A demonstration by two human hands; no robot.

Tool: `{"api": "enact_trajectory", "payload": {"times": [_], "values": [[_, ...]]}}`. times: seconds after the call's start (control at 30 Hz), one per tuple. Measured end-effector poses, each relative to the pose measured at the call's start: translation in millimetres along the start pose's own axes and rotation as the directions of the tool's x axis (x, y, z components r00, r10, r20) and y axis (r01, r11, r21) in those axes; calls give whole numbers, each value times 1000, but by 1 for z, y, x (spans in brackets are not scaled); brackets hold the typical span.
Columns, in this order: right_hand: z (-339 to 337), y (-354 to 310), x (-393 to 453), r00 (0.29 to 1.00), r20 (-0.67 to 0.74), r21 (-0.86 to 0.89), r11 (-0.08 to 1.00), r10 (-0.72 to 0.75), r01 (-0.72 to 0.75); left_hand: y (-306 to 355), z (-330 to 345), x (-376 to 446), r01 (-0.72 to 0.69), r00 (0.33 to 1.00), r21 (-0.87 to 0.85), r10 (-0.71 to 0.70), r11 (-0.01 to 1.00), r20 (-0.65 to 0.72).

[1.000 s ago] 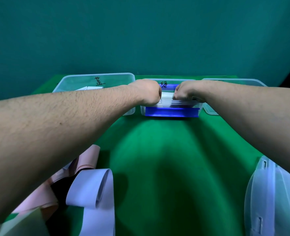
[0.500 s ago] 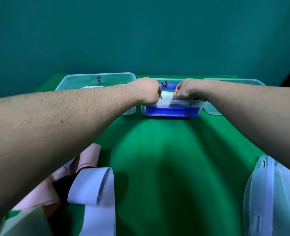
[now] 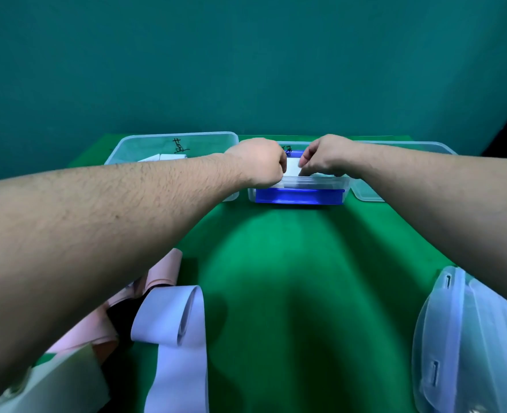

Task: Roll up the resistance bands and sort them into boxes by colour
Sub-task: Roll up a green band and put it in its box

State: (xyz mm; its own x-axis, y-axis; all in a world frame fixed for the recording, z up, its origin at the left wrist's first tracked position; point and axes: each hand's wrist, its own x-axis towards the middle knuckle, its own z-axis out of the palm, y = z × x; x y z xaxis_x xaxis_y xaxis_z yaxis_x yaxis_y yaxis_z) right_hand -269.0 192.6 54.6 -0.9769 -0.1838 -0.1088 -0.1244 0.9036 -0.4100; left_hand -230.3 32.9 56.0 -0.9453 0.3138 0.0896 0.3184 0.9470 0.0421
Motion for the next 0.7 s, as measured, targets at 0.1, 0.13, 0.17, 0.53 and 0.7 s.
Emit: {"api": "enact_trajectory", "payload": {"times": [0.1,0.13,0.17,0.53,0.7], "values": [[2,-4,-3,1000,4,-143,989,-31,31,3,4,0,14,999,17,-15,1000,51],[3,-5,-3,1000,-2,-179,984,-28,27,3,6,1,18,998,17,-19,1000,57],[3,-6,-2,1000,-6,-205,979,-24,22,3,7,1,21,998,18,-22,1000,57],[9,-9,20,988,24,-450,881,-153,147,-5,17,16,19,993,-43,-14,999,115],[4,-3,20,980,99,-412,890,-170,196,-4,16,20,66,986,-34,-60,997,158]]}}
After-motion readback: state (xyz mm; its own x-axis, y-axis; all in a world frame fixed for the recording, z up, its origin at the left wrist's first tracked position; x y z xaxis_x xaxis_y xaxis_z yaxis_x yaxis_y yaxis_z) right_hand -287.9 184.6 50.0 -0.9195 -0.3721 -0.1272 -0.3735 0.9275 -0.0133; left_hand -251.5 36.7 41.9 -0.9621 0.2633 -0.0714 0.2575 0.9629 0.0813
